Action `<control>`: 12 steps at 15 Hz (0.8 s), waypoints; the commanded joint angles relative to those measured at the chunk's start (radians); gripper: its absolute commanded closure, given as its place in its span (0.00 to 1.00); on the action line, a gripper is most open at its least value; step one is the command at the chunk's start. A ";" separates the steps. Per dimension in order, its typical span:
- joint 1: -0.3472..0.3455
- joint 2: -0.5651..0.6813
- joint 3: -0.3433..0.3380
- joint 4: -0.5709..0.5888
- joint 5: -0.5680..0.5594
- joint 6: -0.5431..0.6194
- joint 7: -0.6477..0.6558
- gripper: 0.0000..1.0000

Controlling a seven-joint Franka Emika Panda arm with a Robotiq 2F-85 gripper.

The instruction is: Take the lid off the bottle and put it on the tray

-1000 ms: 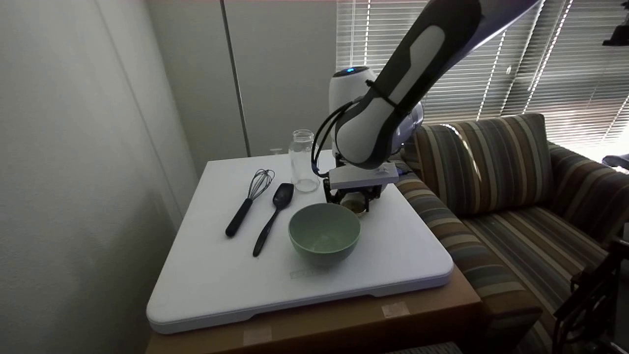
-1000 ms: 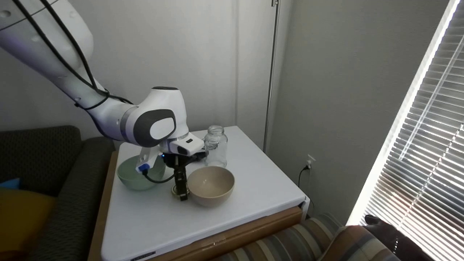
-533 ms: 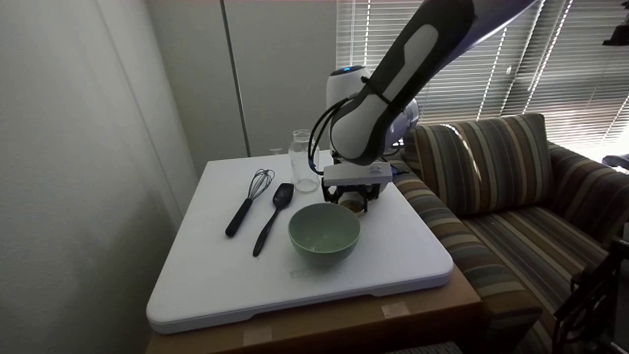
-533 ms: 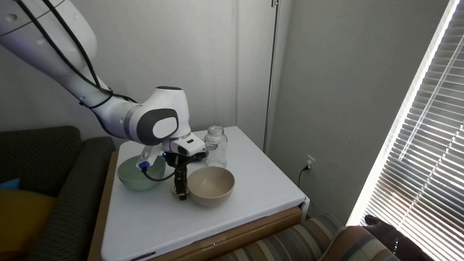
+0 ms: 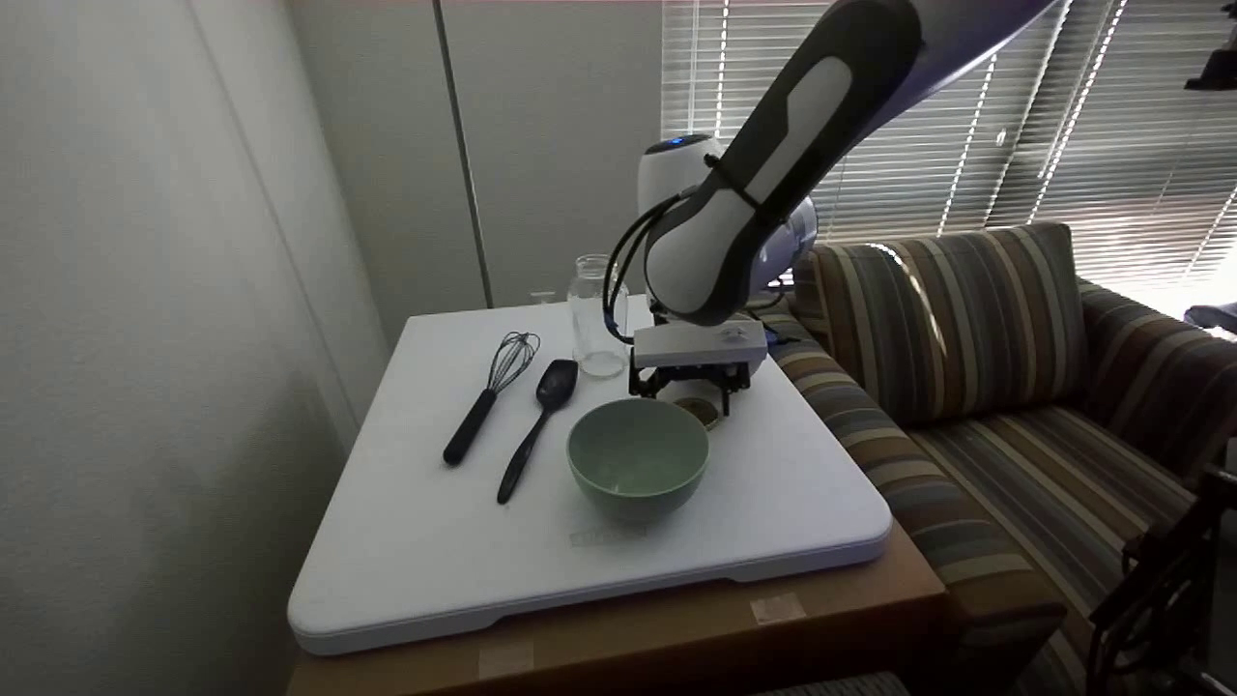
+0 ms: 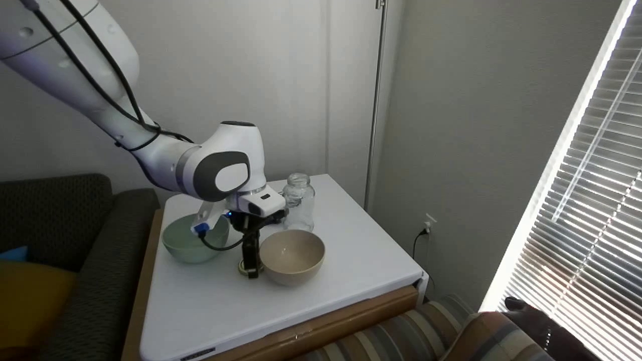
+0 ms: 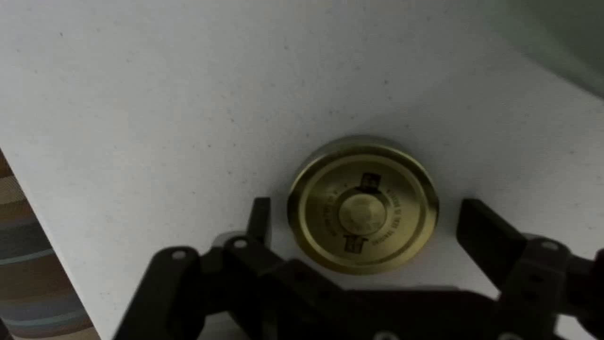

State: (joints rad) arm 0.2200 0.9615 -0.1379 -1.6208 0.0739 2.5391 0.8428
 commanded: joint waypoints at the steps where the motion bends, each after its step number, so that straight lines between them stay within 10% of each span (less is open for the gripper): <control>1: -0.007 -0.010 0.006 0.014 -0.003 -0.030 -0.017 0.00; 12: 0.041 -0.311 -0.010 -0.102 -0.217 -0.154 -0.235 0.00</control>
State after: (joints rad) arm 0.2483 0.7509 -0.1419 -1.6493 -0.0991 2.4263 0.6619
